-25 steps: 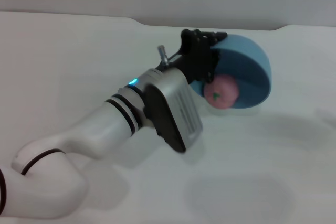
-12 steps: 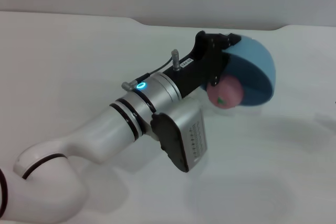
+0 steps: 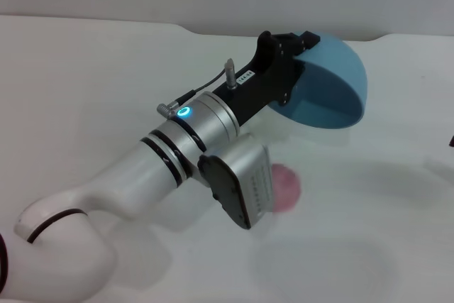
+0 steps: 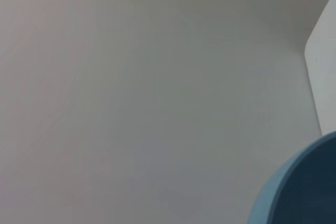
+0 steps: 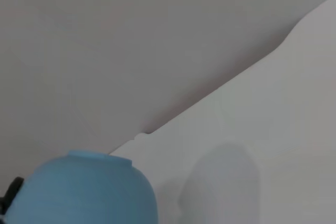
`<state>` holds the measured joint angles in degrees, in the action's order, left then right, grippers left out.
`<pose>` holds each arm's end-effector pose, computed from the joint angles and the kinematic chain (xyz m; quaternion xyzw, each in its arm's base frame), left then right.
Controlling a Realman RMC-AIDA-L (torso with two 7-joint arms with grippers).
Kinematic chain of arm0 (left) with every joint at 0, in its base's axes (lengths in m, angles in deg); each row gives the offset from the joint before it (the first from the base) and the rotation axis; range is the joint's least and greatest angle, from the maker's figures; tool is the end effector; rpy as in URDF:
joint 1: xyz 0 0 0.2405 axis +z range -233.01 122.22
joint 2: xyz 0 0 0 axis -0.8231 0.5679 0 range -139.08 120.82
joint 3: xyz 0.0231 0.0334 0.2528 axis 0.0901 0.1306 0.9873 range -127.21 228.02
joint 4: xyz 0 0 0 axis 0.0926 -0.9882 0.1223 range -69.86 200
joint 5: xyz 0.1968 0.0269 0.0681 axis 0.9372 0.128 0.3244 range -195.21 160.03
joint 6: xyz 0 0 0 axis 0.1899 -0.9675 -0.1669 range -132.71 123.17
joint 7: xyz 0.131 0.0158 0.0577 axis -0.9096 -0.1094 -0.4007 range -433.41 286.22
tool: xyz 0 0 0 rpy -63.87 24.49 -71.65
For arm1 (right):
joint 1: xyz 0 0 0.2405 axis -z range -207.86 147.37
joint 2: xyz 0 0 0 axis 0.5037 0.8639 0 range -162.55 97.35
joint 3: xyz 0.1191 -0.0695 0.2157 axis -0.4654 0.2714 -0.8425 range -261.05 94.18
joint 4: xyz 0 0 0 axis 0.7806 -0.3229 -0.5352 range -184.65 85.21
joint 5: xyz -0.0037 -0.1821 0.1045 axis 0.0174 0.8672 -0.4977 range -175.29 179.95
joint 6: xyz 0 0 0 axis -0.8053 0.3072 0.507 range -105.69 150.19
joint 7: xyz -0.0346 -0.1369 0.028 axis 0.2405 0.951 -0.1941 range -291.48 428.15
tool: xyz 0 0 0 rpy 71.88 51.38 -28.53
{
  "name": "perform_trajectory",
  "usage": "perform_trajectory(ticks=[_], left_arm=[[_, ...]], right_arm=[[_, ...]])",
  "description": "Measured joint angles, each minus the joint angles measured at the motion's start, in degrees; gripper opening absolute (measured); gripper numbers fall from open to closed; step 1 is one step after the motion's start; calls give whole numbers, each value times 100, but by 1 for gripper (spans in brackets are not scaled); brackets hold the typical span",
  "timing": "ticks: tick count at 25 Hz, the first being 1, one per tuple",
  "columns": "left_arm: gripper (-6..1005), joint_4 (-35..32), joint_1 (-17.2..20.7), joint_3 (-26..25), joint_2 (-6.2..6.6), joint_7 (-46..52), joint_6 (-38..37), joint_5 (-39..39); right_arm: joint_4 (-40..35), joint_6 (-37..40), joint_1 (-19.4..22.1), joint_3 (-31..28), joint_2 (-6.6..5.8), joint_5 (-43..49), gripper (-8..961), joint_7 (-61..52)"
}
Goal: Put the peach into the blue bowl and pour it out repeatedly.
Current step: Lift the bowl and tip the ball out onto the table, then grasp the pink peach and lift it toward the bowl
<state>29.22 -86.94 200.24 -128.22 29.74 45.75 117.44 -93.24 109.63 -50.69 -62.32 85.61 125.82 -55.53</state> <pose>-0.1700 0.3257 -0.1276 -0.7478 0.4200 -0.0424 0.5124 0.3543 0.2866 0.0566 -0.6913 0.6351 0.2915 0.1840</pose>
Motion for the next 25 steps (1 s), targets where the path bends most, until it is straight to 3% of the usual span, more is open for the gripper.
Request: perform_trajectory(ticks=[4, 10, 13, 15, 16, 17, 19, 25], left_arm=[[-1, -103, -34, -376, -2, 894, -225, -178], [-1, -794, -91, -2121, 42, 2576, -2110, -1316], [-1, -996, -82, -2914, 67, 3044, -3087, -1465], [-1, -1133, -99, -3605, 74, 3279, -4117, -1481], [-1, -1200, -244, -4536, 88, 3424, -5551, -1485], [-1, -1200, -244, -4536, 88, 3424, -5551, -1485], [-1, -1153, -456, -5335, 101, 3444, -6678, -1470], [-2, -1289, -571, -6954, 196, 3406, -8685, -1348]], right_arm=[[145, 30, -80, 39, -1, -27, 422, 585], [731, -44, -444, 43, 0, -87, 447, 1842], [1020, -61, -690, 118, 5, -90, 459, 2547], [1142, -85, -903, 382, 7, -71, 467, 2819], [1193, -151, -1104, 770, 7, -65, 471, 2899], [1193, -151, -1104, 770, 7, -65, 475, 2899], [1227, -260, -1328, 1339, 9, -64, 484, 2906], [1567, -1042, -1973, 2499, 28, -62, 535, 2830]])
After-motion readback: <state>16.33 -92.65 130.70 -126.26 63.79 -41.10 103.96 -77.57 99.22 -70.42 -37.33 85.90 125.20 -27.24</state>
